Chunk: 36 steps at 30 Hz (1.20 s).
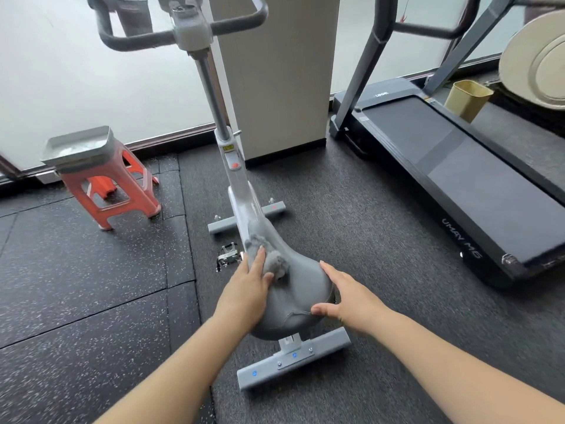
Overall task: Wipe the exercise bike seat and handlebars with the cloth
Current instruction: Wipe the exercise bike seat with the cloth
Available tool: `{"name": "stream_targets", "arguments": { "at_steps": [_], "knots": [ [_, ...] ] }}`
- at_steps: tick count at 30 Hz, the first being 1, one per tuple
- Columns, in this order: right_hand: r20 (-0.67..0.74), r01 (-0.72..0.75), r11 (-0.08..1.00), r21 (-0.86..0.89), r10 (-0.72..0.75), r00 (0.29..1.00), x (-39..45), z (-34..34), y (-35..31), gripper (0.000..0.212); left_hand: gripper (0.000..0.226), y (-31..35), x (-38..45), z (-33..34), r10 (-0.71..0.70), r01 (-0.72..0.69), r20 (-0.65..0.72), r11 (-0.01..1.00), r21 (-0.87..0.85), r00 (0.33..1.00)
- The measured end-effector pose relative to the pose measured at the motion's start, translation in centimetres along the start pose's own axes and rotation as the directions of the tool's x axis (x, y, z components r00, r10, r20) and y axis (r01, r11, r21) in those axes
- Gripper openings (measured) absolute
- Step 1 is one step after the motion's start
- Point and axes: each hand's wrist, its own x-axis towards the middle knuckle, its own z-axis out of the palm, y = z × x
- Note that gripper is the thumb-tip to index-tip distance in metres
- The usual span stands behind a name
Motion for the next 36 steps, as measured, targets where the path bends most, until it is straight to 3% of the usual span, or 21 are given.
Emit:
{"name": "stream_targets", "arguments": {
  "at_steps": [4,7,9,11,15,23,26,29,34,36],
  "knots": [
    [-0.003,-0.023,1.0,-0.021,0.023,1.0,-0.2,-0.1,-0.2,0.098,0.052,-1.6,-3.1,0.5,0.13,-0.129,-0.008,0.991,0.023,0.992],
    [-0.006,-0.01,0.999,-0.039,0.01,1.0,-0.2,-0.1,-0.3,0.099,0.042,-2.0,-3.4,-1.0,0.161,-0.163,-0.029,0.985,-0.061,0.986],
    [0.003,0.01,0.998,-0.061,-0.01,1.0,0.0,-0.2,-0.3,0.101,0.038,-1.2,-2.3,-2.0,0.068,-0.097,-0.148,0.975,-0.2,0.987],
    [0.021,0.035,0.996,-0.083,-0.034,0.999,0.2,-0.4,-0.3,0.102,0.04,-0.3,-0.7,-1.7,-0.029,-0.017,-0.142,0.949,-0.313,0.989],
    [0.048,0.076,0.994,-0.084,-0.072,0.996,0.6,-0.6,0.3,0.102,0.044,0.6,0.6,1.3,-0.114,0.11,-0.036,0.988,-0.112,0.993],
    [0.133,0.229,0.97,-0.081,-0.218,0.967,-0.1,-2.0,1.7,0.088,0.047,3.7,-4.0,4.2,-0.053,0.104,-0.189,0.957,0.271,0.981],
    [0.192,0.298,0.95,-0.097,-0.276,0.942,-0.8,-3.1,2.2,0.084,0.038,5.8,-5.5,6.2,-0.138,0.205,-0.278,0.952,0.228,0.95],
    [0.211,0.349,0.932,-0.092,-0.325,0.922,-1.2,-3.9,2.6,0.08,0.037,6.3,-7.0,7.9,-0.14,0.219,-0.346,0.955,0.202,0.928],
    [0.221,0.358,0.931,-0.064,-0.337,0.915,-1.6,-3.4,3.1,0.08,0.044,6.0,-9.9,9.1,-0.043,0.114,-0.358,0.977,0.18,0.933],
    [0.205,0.348,0.937,-0.033,-0.335,0.92,-1.5,-3.3,3.3,0.078,0.038,6.3,-10.1,7.8,-0.058,0.069,-0.402,0.998,0.011,0.914]
  ]
}}
